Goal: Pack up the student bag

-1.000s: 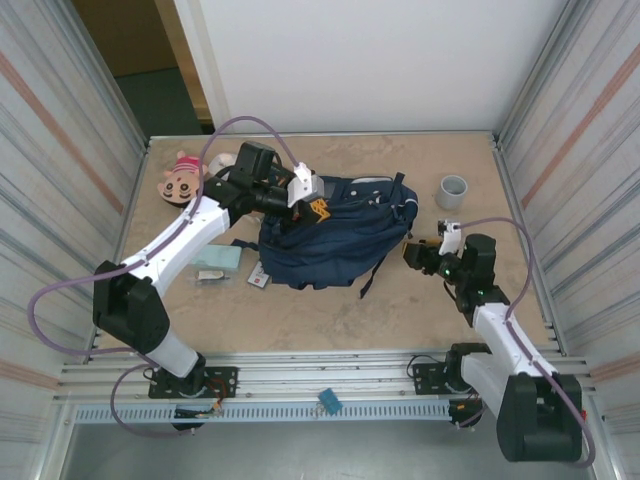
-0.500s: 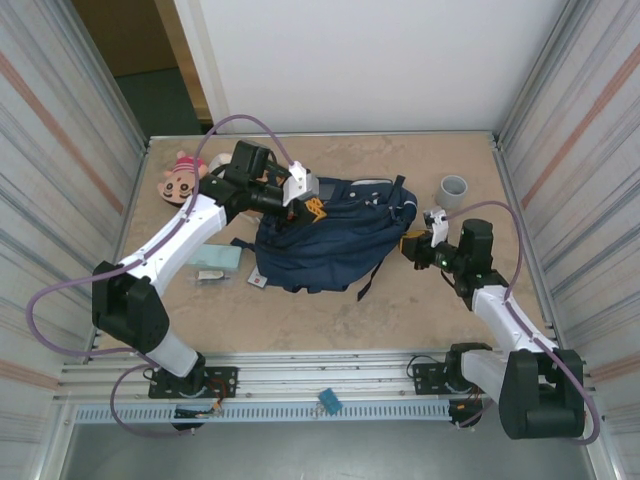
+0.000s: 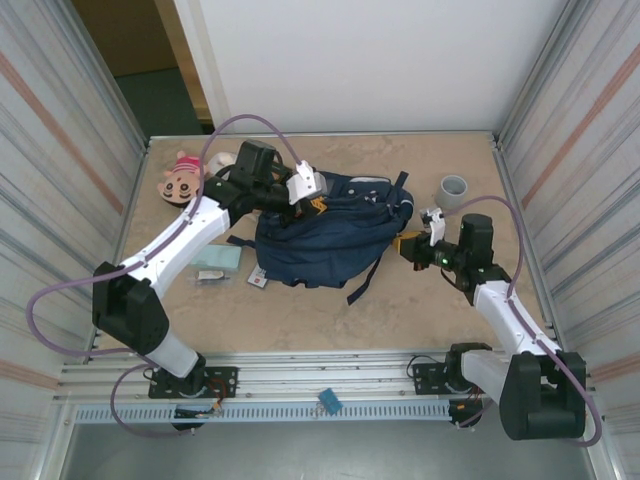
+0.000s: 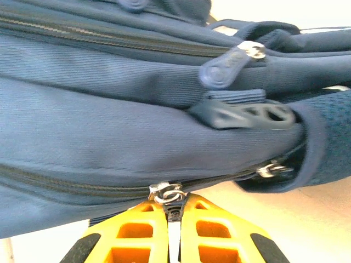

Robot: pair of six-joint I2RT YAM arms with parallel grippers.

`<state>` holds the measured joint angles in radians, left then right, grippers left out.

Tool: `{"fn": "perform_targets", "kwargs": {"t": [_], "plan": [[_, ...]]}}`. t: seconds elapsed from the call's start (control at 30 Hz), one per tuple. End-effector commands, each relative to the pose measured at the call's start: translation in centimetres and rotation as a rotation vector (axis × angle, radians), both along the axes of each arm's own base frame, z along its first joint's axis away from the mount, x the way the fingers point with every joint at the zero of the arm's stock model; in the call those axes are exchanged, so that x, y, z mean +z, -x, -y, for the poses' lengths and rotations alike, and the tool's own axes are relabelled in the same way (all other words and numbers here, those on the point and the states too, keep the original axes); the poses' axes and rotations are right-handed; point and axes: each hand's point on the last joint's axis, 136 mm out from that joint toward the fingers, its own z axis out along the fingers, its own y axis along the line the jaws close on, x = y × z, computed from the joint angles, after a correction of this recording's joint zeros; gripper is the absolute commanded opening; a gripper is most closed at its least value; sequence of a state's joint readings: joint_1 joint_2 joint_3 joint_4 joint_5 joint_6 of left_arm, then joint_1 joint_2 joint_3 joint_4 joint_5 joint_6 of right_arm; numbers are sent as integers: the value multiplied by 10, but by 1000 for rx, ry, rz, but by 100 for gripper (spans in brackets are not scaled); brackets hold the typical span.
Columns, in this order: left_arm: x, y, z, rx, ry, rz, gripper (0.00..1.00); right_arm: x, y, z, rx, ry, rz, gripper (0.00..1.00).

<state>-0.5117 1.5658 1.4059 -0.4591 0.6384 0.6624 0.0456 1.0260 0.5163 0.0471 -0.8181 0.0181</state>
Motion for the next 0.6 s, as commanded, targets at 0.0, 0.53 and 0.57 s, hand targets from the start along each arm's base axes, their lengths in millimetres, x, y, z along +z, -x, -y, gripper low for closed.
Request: {"fn": "perform_targets", "kwargs": {"t": [0.0, 0.53, 0.57], "plan": [[33, -31, -15, 181, 0, 152, 0, 25, 12, -16, 93, -22, 31, 0], [21, -49, 14, 367, 26, 109, 0, 66, 51, -71, 281, -103, -101, 0], [19, -51, 15, 385, 21, 108, 0, 63, 50, -74, 278, -104, -142, 0]]}}
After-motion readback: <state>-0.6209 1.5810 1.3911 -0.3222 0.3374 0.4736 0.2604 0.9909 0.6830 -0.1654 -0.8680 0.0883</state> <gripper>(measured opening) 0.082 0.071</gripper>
